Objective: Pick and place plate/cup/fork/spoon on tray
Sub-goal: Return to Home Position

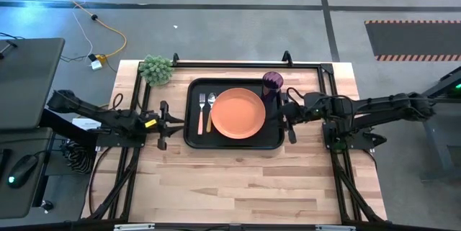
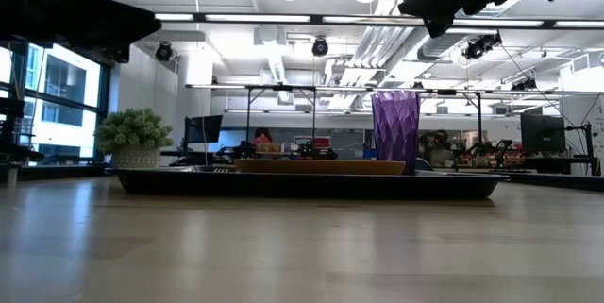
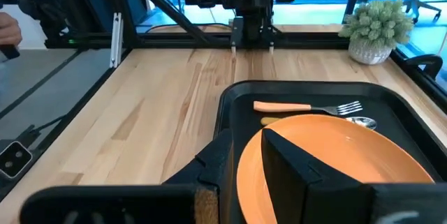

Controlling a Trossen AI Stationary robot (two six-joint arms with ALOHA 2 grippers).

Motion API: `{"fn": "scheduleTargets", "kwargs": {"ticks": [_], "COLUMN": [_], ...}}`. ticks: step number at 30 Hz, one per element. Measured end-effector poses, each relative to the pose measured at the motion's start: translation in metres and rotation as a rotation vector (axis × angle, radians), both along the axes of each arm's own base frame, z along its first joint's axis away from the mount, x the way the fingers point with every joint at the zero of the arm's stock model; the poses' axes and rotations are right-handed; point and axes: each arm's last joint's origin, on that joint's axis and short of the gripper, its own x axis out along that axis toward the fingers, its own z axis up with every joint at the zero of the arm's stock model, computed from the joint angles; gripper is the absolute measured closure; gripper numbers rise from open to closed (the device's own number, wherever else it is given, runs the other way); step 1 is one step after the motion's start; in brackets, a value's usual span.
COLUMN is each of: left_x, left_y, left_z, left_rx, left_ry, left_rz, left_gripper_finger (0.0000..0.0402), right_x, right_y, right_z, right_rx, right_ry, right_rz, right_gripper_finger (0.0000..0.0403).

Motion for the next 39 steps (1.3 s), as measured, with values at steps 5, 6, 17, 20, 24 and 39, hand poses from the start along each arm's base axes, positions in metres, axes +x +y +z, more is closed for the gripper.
{"fn": "scheduleTargets", "kwargs": {"ticks": [5, 6, 17, 20, 24, 39], "left_x": [-0.007, -0.008, -0.017, -0.018, -0.019, -0.019], "left_y": [0.002, 0.002, 0.005, 0.006, 0.006, 0.008], "left_z": [0.003, 0.003, 0.000, -0.002, -0.004, -0.006], "left_rx": [-0.007, -0.008, -0.005, 0.000, 0.005, 0.053], "left_ry": [-0.023, -0.026, -0.012, 0.004, 0.029, 0.052], "left_rz": [0.000, 0.000, 0.003, 0.007, 0.010, 0.080], "left_gripper_finger": [0.0326, 0.0326, 0.0326, 0.0326, 0.0326, 0.0326], "right_x": [-0.010, -0.012, -0.042, -0.049, -0.058, -0.087], "right_y": [0.000, 0.000, 0.000, 0.000, 0.000, -0.001], "right_z": [-0.018, -0.020, -0.034, -0.038, -0.046, -0.067], "right_rx": [0.018, 0.028, 0.025, 0.025, 0.025, 0.033], "right_ry": [-0.025, -0.028, -0.105, -0.125, -0.157, -0.271], "right_rz": [-0.006, -0.009, -0.020, -0.022, -0.026, -0.081], "right_gripper_finger": [0.0334, 0.0334, 0.0334, 0.0334, 0.0334, 0.0334]}}
